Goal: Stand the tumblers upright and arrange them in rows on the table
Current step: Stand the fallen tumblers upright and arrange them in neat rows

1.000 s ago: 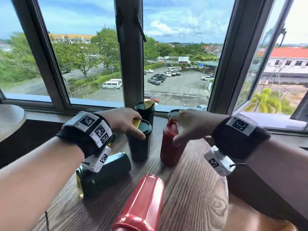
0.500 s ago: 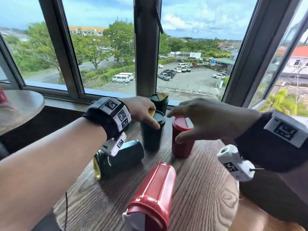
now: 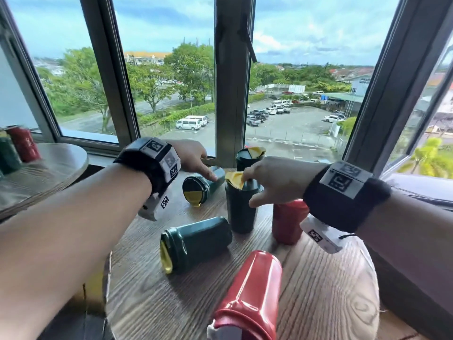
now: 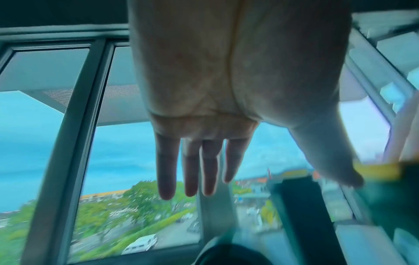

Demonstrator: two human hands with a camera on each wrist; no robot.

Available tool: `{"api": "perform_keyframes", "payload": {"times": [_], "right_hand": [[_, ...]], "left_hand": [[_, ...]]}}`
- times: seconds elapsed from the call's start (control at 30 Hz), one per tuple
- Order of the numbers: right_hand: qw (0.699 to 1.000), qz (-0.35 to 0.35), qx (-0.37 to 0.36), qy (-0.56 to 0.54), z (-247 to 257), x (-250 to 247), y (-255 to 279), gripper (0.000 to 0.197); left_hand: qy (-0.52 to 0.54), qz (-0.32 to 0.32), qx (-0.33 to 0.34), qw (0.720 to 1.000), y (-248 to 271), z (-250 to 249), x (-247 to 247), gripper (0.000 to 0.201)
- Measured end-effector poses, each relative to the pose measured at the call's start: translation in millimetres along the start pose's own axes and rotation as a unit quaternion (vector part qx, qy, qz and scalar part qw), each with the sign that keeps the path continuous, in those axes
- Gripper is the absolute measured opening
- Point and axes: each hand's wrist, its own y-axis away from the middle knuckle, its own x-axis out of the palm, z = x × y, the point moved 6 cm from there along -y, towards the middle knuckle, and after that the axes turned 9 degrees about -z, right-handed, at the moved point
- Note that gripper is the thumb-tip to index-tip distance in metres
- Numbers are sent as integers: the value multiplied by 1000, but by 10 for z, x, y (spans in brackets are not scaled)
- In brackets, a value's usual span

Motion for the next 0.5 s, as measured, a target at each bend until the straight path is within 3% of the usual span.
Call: {"api": "perform_keyframes", "payload": {"times": [0.1, 0.23, 0.4, 0.5], "right_hand": [[1000, -5, 3, 5, 4, 28, -3, 58], [1000, -2, 12, -7, 4, 25, 13, 60], [1000, -5, 8, -25, 20, 4, 48, 59], [1000, -9, 6, -19, 33, 10, 47, 59]], "left_hand": [[-21, 12, -56, 998, -86, 232, 313, 110], [-23, 20, -91, 995, -171, 274, 674, 73], [31, 15, -109, 993, -268, 311, 759, 62], [67, -42, -95, 992, -306, 375, 529, 59]]}}
